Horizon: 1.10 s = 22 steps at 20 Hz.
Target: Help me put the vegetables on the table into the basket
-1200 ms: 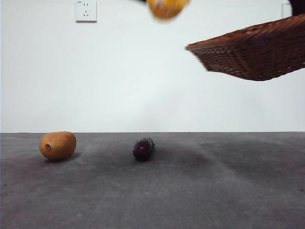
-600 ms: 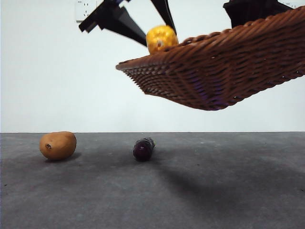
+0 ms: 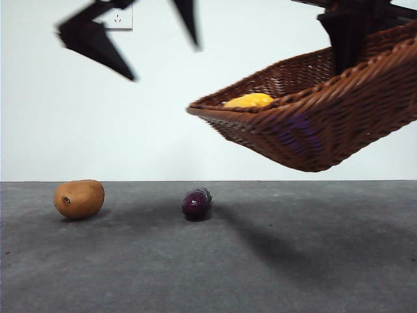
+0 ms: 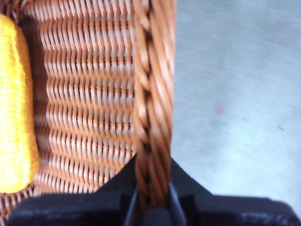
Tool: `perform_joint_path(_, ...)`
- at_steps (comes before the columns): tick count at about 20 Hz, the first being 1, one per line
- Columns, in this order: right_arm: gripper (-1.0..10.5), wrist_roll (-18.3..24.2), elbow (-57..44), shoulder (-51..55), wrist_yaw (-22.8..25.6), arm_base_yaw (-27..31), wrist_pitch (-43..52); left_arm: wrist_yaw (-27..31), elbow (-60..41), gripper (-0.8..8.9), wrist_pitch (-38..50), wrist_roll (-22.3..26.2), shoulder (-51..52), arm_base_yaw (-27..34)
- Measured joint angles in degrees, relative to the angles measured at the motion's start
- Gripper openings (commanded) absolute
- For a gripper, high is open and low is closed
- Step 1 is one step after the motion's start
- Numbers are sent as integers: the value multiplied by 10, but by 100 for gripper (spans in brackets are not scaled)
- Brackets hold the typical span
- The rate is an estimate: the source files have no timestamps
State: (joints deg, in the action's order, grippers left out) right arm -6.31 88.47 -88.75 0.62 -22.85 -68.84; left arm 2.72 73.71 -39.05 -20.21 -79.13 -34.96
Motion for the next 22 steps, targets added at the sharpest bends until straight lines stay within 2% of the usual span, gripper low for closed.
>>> perform_joint_path(1, -16, 0, 0, 0, 0, 11, -8, 30, 0, 598, -26, 22, 2, 24)
perform_joint_path(3, -16, 0, 0, 0, 3, 23, -20, 38, 0, 598, -52, 51, -19, 85)
perform_joint_path(5, -16, 1, 0, 0, 2, 23, -19, 7, 0, 598, -41, 68, -54, 142)
perform_joint_path(8, -16, 1, 0, 0, 2, 23, -19, -42, 0, 598, -20, 78, -109, 194)
perform_joint_path(11, -16, 1, 0, 0, 2, 23, -20, -66, 0, 598, -14, 91, -176, 209)
perform_joint_path(14, -16, 1, 0, 0, 2, 23, -21, -45, 0, 598, 28, 97, -234, 208)
perform_joint_path(18, -16, 0, 0, 0, 2, 23, -36, -27, 0, 591, 56, 97, -258, 208)
perform_joint_path(19, -16, 0, 0, 0, 2, 23, -36, -26, 0, 562, 57, 97, -261, 208)
perform_joint_path(20, -16, -2, 0, 0, 2, 23, -35, -24, 0, 481, 57, 97, -263, 208)
perform_joint_path(22, -16, -4, 0, 0, 2, 23, -36, -21, 0, 225, 57, 97, -271, 208)
